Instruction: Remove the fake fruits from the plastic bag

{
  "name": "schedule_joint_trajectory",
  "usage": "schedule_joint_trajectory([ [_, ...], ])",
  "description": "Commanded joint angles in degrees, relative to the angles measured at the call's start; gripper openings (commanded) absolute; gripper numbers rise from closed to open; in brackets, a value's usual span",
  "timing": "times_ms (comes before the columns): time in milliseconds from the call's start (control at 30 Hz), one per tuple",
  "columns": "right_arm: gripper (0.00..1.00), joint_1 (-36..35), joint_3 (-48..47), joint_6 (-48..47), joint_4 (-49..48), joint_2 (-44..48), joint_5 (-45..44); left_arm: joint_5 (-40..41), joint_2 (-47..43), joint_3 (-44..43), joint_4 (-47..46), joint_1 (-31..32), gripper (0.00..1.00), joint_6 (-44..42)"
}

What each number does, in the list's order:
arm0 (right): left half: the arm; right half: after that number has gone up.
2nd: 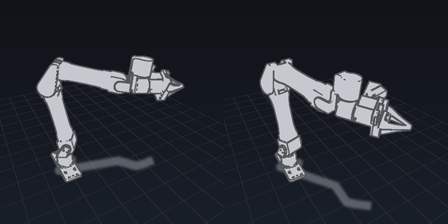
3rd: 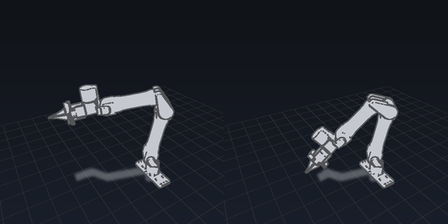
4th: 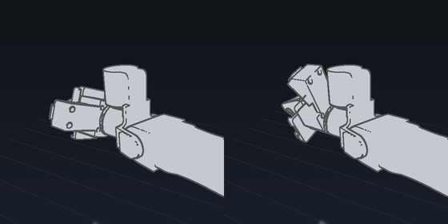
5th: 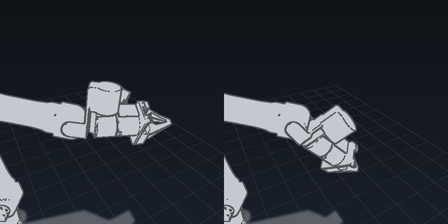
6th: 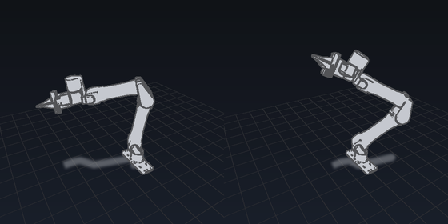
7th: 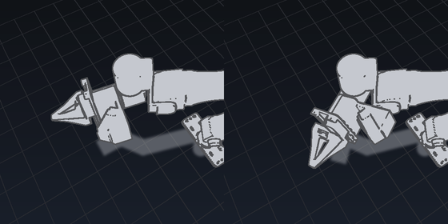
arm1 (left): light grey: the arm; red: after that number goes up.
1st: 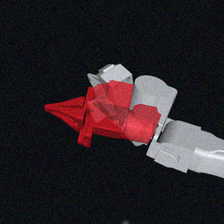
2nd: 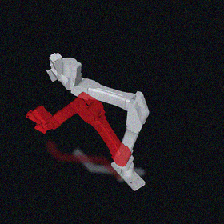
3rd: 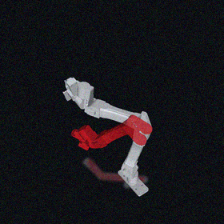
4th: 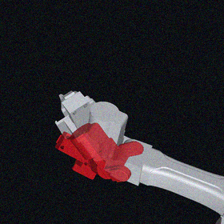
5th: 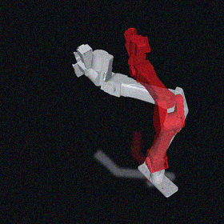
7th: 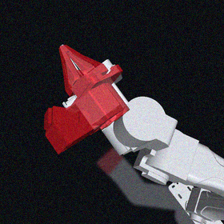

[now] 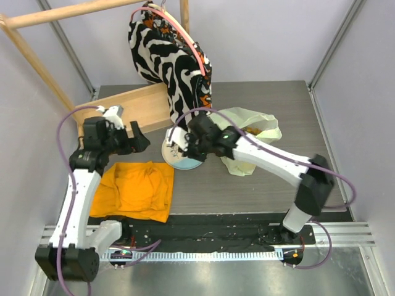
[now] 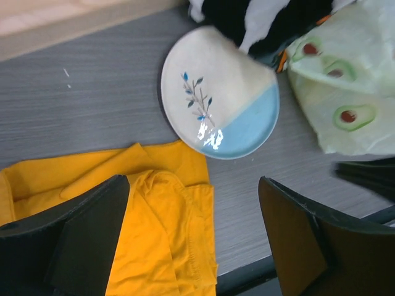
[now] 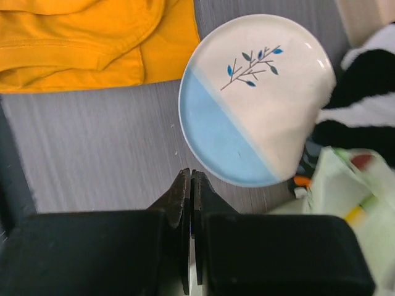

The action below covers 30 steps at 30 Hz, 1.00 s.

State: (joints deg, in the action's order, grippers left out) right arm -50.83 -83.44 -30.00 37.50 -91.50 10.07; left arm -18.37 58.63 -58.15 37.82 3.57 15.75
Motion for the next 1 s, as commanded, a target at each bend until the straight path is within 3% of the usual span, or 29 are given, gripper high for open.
schedule_joint_trajectory([
  [0, 0.01, -0.9, 0.6, -1.2, -12.2, -10.7, -8.5, -10.5, -8.2, 0.8, -1.0, -7.3, 0.92, 2.7],
  [33, 0.01, -0.7, -0.7, -1.3, -12.7, -13.1, -8.7, -11.6, -9.1, 1.6, -2.0, -10.7, 0.91, 3.3],
  [167, 0.01, -0.7, -4.4, -3.1, -12.6, -23.6, -9.8, -14.4, -12.2, 2.7, -2.3, -14.2, 0.91, 3.2],
  [367, 0.01, -1.0, -2.9, -4.0, -11.3, -25.3, -11.5, -13.6, -15.5, 2.3, -0.9, -14.3, 0.91, 0.4],
  [733, 0.01, -4.1, 18.0, -4.6, -7.6, -15.9, -8.3, -16.2, -7.3, -2.4, -0.1, -14.3, 0.87, 1.0],
  [967, 0.01, -4.2, 28.1, -3.0, -2.0, -1.9, -7.1, -16.8, -3.4, -2.2, -0.9, -14.1, 0.84, 3.1],
])
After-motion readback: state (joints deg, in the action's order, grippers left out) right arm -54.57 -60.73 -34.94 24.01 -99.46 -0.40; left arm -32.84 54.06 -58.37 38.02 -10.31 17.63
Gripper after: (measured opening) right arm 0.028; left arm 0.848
